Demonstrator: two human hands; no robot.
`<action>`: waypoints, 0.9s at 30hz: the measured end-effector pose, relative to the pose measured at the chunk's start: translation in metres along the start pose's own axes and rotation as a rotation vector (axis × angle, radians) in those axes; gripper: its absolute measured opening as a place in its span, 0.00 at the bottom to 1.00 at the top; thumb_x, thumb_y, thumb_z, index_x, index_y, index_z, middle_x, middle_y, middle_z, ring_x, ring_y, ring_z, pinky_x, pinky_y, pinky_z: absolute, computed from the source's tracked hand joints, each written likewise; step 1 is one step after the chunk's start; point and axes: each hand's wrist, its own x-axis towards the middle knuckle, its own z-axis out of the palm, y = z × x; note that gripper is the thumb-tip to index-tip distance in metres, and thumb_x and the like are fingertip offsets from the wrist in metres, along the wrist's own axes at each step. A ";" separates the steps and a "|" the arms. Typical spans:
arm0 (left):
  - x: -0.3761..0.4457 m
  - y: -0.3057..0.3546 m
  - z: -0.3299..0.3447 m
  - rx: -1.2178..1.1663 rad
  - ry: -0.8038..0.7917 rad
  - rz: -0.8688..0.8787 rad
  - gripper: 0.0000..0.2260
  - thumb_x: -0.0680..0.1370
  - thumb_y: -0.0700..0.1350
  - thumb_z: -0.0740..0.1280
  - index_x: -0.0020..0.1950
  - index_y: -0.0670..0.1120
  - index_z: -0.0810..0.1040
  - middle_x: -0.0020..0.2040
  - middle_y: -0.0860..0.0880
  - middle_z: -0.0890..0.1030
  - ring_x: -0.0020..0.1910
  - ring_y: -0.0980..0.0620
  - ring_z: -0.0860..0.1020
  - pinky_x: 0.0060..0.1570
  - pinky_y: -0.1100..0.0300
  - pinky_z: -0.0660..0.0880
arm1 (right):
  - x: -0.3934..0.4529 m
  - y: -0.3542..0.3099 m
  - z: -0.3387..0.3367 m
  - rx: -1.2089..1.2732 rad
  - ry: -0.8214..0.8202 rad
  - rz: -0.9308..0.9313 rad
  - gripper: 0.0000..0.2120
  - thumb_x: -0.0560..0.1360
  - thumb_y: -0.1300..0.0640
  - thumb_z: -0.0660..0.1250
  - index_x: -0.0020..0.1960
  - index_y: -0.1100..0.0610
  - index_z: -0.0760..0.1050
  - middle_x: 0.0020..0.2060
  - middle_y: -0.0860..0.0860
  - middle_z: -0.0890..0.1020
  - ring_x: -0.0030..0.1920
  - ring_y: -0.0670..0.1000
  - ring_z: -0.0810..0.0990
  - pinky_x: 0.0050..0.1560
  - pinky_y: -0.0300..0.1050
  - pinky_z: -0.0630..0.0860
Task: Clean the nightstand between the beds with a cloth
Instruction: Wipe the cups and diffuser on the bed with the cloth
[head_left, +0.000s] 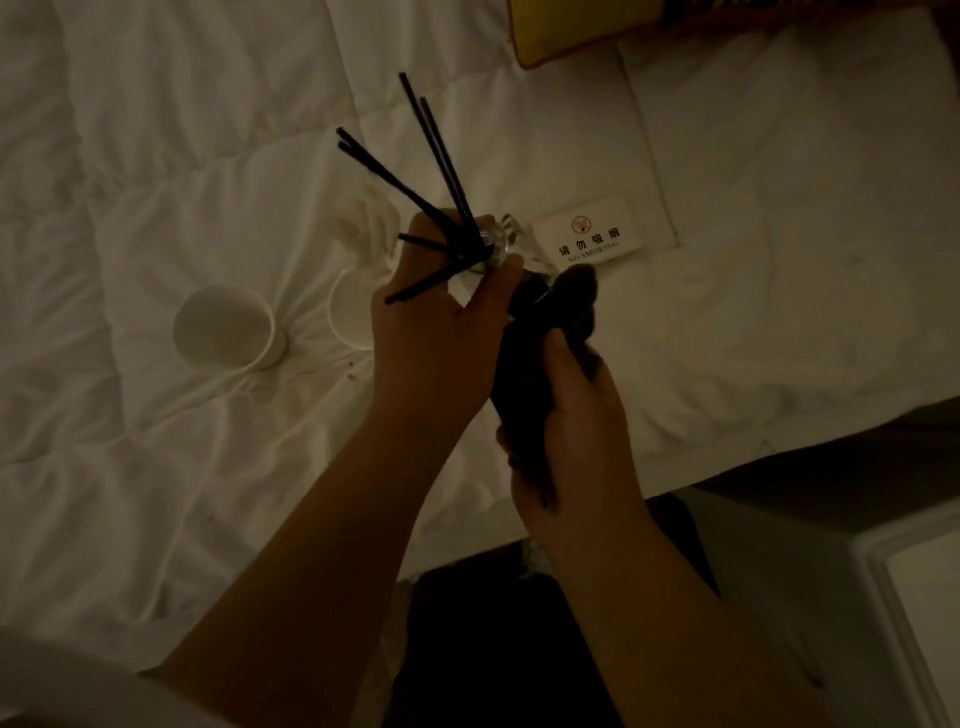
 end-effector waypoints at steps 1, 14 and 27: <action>0.001 0.002 0.001 0.005 0.000 0.001 0.09 0.76 0.41 0.70 0.56 0.43 0.76 0.48 0.59 0.79 0.49 0.66 0.78 0.48 0.72 0.73 | -0.001 0.000 -0.001 -0.021 0.058 -0.058 0.10 0.78 0.50 0.64 0.57 0.49 0.78 0.43 0.49 0.83 0.38 0.45 0.83 0.34 0.42 0.78; -0.022 0.009 -0.005 -0.070 -0.229 0.022 0.11 0.77 0.39 0.69 0.59 0.45 0.77 0.51 0.54 0.81 0.50 0.60 0.80 0.49 0.66 0.77 | 0.043 -0.043 0.010 -0.695 0.018 -0.601 0.15 0.74 0.39 0.61 0.54 0.47 0.75 0.59 0.48 0.79 0.57 0.45 0.78 0.59 0.45 0.76; -0.002 -0.001 -0.005 -0.040 -0.260 0.101 0.09 0.75 0.43 0.69 0.55 0.46 0.78 0.45 0.57 0.80 0.47 0.65 0.78 0.45 0.73 0.75 | 0.022 -0.009 0.010 0.170 0.033 -0.067 0.22 0.75 0.42 0.62 0.66 0.51 0.73 0.58 0.56 0.81 0.59 0.59 0.80 0.64 0.63 0.71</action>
